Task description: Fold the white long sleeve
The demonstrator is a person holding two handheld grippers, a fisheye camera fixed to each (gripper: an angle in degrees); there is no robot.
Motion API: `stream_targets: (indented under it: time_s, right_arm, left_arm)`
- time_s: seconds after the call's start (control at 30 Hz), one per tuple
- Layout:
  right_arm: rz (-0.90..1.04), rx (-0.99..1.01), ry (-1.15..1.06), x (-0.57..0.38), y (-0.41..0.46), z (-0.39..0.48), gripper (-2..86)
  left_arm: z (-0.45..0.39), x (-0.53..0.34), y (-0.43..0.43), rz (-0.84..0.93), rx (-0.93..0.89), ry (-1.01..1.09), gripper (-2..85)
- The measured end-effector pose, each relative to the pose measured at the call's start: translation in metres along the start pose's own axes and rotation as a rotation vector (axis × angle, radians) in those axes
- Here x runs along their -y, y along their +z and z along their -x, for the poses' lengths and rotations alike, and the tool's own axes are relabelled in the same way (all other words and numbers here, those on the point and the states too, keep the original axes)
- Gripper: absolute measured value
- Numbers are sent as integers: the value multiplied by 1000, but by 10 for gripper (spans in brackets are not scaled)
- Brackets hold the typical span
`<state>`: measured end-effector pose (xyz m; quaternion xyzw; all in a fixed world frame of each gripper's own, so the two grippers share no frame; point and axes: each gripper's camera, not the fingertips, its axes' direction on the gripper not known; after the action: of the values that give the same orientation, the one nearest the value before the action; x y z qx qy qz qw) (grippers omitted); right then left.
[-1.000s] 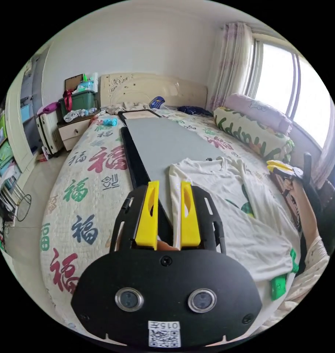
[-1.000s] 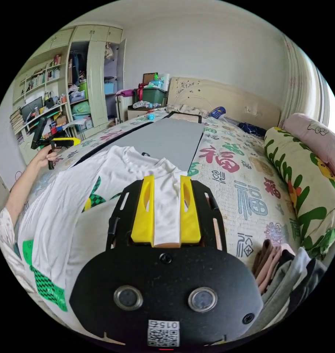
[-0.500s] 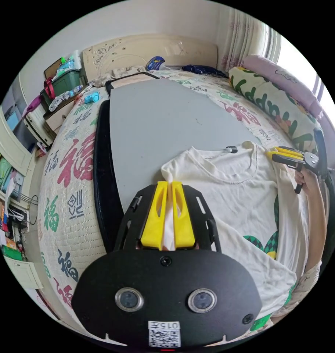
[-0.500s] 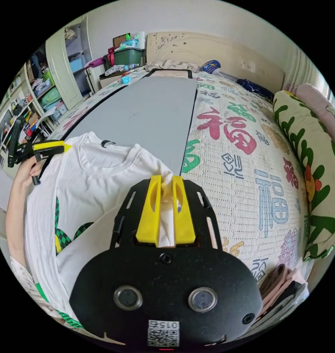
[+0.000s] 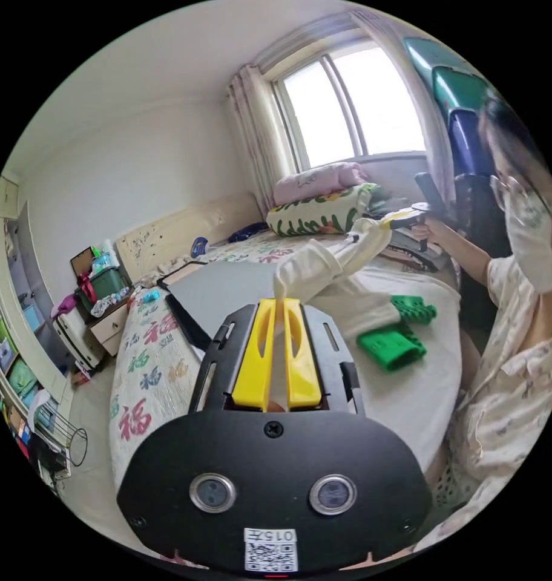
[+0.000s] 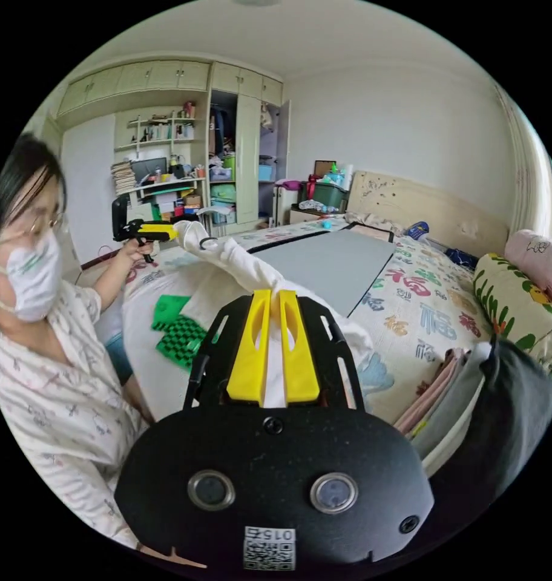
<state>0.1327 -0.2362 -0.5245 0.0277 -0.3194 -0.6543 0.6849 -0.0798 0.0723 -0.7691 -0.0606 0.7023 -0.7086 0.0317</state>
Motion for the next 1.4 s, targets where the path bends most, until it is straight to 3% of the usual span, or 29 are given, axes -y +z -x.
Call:
stream_targets:
  time_s: [0.07, 0.17, 0.33, 0.57, 0.63, 0.73, 0.87, 0.97, 1.07, 1.17, 1.27, 1.4]
  right_arm:
    - [25, -15, -20, -62, -16, 38, 22]
    - [32, -41, -9, -96, -23, 55, 7]
    - [-68, -26, 28, -108, -58, 54, -2]
    - [46, 58, 10, -155, -65, 48, 13]
    - [34, 60, 55, -155, -71, 33, 36]
    - [-64, 50, 200, -143, -91, -6, 67]
    - [1, 62, 392, -103, -69, -69, 91]
    - [-7, 77, 520, -75, -37, -114, 105]
    - [8, -12, 640, -48, 2, -151, 132]
    - [130, -121, 676, -20, 51, -179, 157]
    - [187, -44, 774, -11, 88, -214, 155]
    - [228, -52, 770, -4, 118, -224, 94]
  left_arm:
    - [-74, -81, -35, -7, 9, -17, 9]
    - [-128, -130, -48, 29, 74, -42, 8]
    - [-161, -139, -90, -101, 83, -66, 7]
    - [-215, -216, -88, -12, -66, -54, 8]
    - [-218, -229, -87, 11, -80, -64, 9]
    - [-199, -242, -117, -108, -89, -130, 9]
    - [-112, -248, -138, -294, -30, -462, 12]
    - [-48, -239, -78, -149, 30, -626, 54]
    - [17, -245, 10, 2, -35, -787, 136]
    - [52, -251, 93, 173, -3, -812, 148]
    - [66, -261, 154, 334, 57, -801, 153]
    - [67, -282, 201, 438, -17, -765, 96]
